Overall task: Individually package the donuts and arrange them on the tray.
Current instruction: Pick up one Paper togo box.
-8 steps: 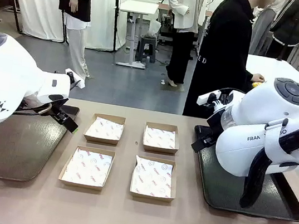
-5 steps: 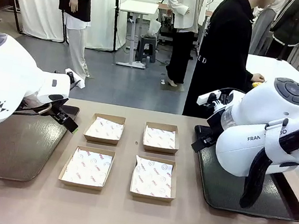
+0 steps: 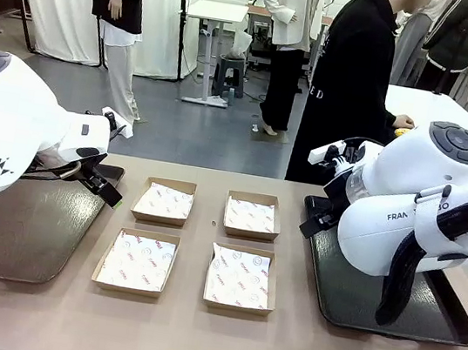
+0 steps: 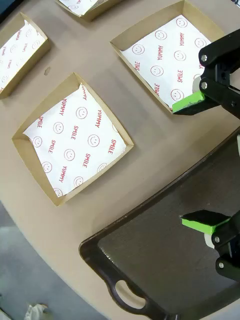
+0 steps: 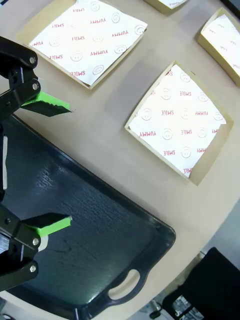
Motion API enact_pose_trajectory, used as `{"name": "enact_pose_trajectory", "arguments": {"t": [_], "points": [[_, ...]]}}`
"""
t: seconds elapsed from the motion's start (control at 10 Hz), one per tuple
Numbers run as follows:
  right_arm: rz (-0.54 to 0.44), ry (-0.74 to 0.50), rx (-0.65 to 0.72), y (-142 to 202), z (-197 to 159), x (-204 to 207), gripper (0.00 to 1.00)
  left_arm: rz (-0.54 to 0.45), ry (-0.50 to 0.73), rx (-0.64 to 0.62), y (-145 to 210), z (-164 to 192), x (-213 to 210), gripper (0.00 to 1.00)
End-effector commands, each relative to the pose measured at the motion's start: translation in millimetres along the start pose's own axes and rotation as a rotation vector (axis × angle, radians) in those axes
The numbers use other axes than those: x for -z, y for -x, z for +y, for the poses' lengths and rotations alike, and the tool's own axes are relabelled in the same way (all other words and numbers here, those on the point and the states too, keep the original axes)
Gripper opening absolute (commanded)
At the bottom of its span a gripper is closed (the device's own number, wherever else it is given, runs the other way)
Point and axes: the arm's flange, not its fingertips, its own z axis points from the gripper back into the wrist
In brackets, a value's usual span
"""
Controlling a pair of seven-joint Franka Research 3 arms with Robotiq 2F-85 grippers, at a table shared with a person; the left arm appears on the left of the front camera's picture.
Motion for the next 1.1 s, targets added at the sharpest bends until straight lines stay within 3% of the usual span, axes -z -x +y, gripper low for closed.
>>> {"name": "enact_pose_trajectory", "arguments": {"t": [0.0,0.4,0.7,1.0], "points": [[0.0,0.0,0.0,0.0,0.0,0.0,1.0,0.0,0.0,0.0,0.0,-0.1,0.0,1.0],[0.0,0.0,0.0,0.0,0.0,0.0,1.0,0.0,0.0,0.0,0.0,0.0,0.0,1.0],[0.135,-0.035,-0.091,62.6,16.2,-64.2,1.0,0.013,0.041,0.024,69.7,3.6,-70.4,1.0],[0.286,-0.013,-0.169,113.0,36.6,-121.2,1.0,0.154,0.163,0.036,119.3,-7.2,-110.0,1.0]]}}
